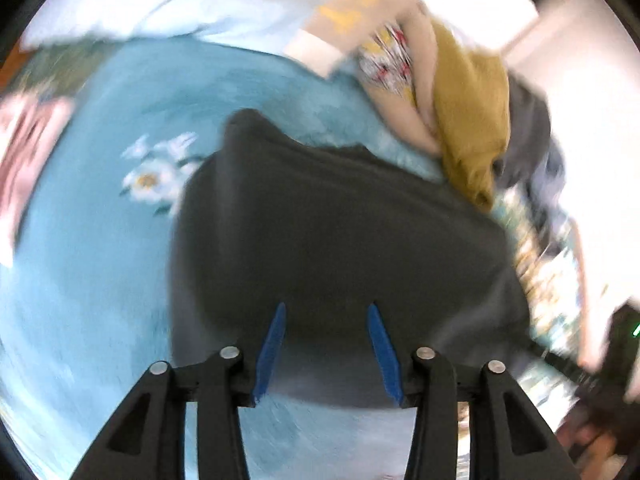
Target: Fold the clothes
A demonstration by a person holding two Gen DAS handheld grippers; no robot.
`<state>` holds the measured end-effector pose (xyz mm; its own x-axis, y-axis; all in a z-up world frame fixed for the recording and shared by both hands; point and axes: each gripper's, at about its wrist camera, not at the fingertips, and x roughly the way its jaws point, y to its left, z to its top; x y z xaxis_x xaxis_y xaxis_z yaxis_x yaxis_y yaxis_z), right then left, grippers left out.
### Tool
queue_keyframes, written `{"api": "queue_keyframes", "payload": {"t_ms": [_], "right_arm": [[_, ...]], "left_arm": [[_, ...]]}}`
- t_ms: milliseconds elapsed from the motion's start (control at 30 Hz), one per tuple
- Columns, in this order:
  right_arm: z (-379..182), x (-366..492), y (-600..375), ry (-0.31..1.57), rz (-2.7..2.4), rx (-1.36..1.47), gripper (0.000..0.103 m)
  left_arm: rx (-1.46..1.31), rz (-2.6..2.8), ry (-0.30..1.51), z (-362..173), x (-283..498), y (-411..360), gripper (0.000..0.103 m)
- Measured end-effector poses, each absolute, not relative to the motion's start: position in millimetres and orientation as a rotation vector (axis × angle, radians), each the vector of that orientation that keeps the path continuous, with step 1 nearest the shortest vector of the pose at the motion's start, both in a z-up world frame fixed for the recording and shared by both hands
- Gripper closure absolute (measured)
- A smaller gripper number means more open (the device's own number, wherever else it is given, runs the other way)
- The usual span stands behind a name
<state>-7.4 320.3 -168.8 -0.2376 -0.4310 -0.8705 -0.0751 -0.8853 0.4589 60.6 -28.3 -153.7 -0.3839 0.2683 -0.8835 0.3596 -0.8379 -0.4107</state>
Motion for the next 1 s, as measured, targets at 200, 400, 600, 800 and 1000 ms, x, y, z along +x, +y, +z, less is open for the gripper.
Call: {"api": "queue_keyframes", "payload": {"t_ms": [200, 400, 600, 800, 1000], "right_arm": [[-209.5, 51.4, 381.6, -1.316, -2.047, 1.766, 0.017], [-240.2, 63.8, 398.3, -1.616, -1.975, 1.656, 0.017], [-257.2, 47.7, 391.7, -1.673, -1.959, 1.583, 0.017], [-261.5, 35.2, 387.6, -1.599, -1.946, 1.539, 0.015], [-265.0, 35.9, 389.2, -1.611, -1.904, 1.524, 0.017]], "left_arm": [[1.627, -2.008, 1.422, -208.3, 117.7, -98.1, 0.019], [1.672, -1.940, 1.618, -249.8, 112.5, -96.2, 0.017], [1.635, -1.972, 1.728, -268.4, 92.2, -90.3, 0.009], [1.560, -2.009, 1.792, -272.5, 77.9, -97.1, 0.009], [1.540, -2.051, 1.779, -272.6, 72.1, -91.5, 0.010]]}}
